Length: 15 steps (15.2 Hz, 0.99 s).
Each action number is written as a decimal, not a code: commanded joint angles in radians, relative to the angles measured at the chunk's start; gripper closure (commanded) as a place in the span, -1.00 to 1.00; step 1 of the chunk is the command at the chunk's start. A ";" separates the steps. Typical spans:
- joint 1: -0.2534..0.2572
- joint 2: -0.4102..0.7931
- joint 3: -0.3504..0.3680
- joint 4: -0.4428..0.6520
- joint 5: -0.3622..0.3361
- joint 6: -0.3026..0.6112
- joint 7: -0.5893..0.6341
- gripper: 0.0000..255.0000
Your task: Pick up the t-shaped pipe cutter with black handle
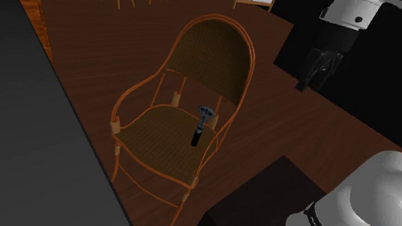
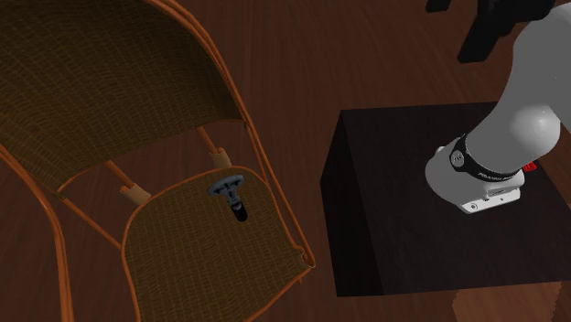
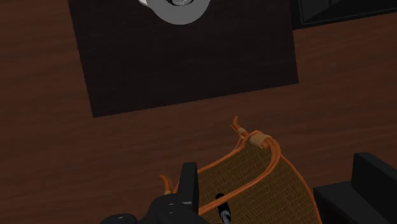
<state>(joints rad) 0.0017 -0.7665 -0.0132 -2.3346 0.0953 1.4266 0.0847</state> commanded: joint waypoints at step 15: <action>0.035 0.639 0.011 0.278 -0.087 0.156 -0.138 -1.00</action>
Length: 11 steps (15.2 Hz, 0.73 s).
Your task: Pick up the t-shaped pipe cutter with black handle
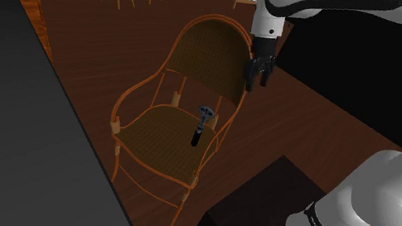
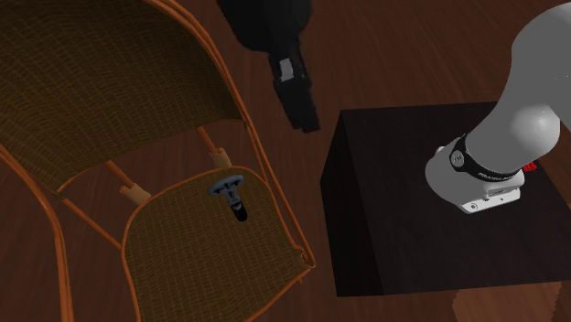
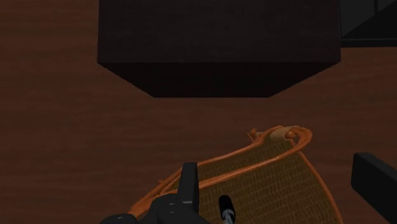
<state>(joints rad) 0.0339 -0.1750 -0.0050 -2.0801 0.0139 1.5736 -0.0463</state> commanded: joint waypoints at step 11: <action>0.031 0.558 0.025 0.410 -0.090 -0.022 -0.075 -1.00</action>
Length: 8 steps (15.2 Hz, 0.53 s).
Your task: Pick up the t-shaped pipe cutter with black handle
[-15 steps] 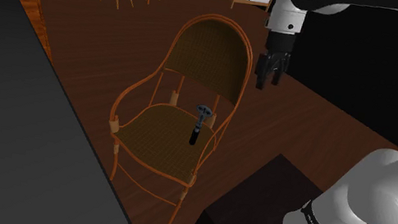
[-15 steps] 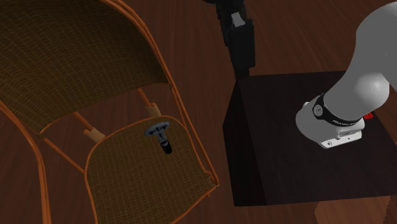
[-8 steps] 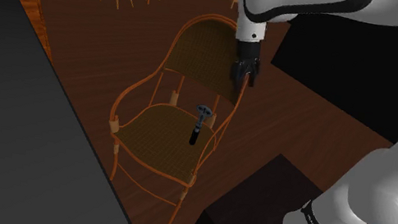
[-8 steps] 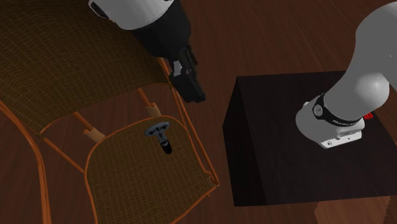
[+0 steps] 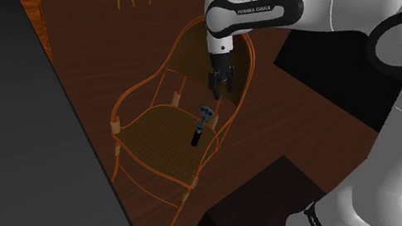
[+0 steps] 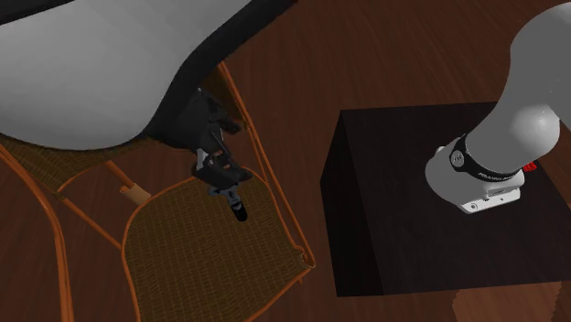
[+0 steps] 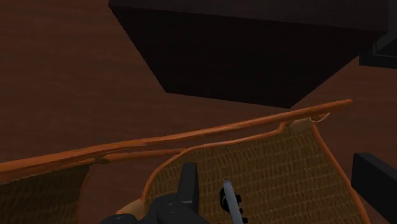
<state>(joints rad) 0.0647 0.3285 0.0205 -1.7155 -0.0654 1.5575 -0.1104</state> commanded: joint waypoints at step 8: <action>0.039 0.464 0.004 0.470 -0.078 -0.132 -0.068 -1.00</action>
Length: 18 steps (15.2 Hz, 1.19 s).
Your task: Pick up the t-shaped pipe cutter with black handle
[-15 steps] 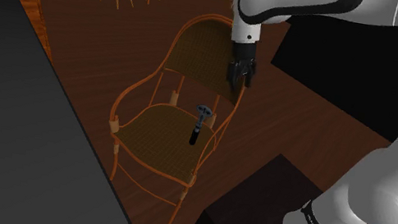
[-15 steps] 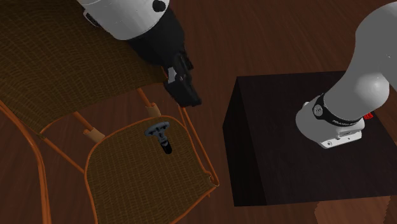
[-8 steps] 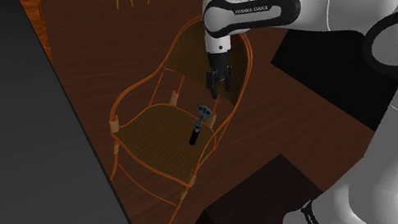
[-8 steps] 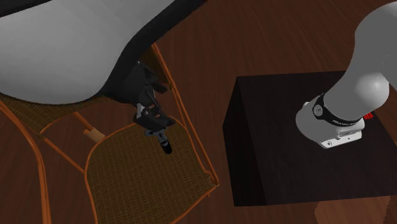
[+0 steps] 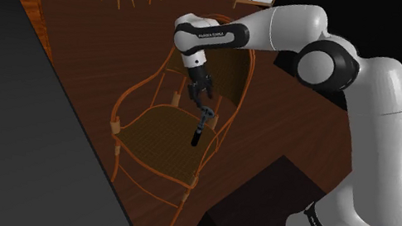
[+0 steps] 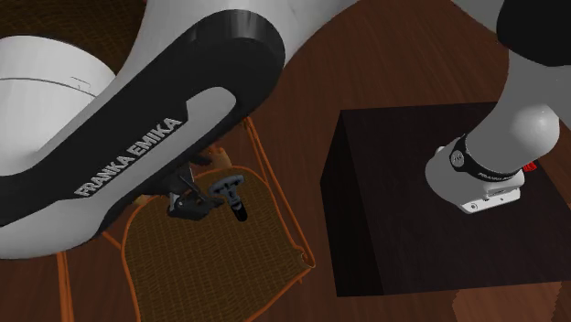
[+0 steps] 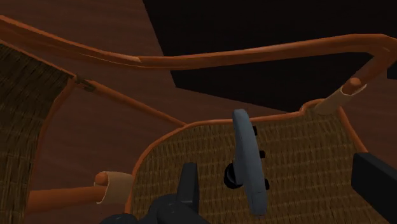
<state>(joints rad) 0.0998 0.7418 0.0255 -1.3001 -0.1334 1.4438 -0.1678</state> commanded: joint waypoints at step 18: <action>0.008 0.143 -0.002 0.090 -0.016 0.029 -0.010 1.00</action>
<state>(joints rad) 0.1079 0.8851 0.0237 -1.2096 -0.1493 1.4722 -0.1779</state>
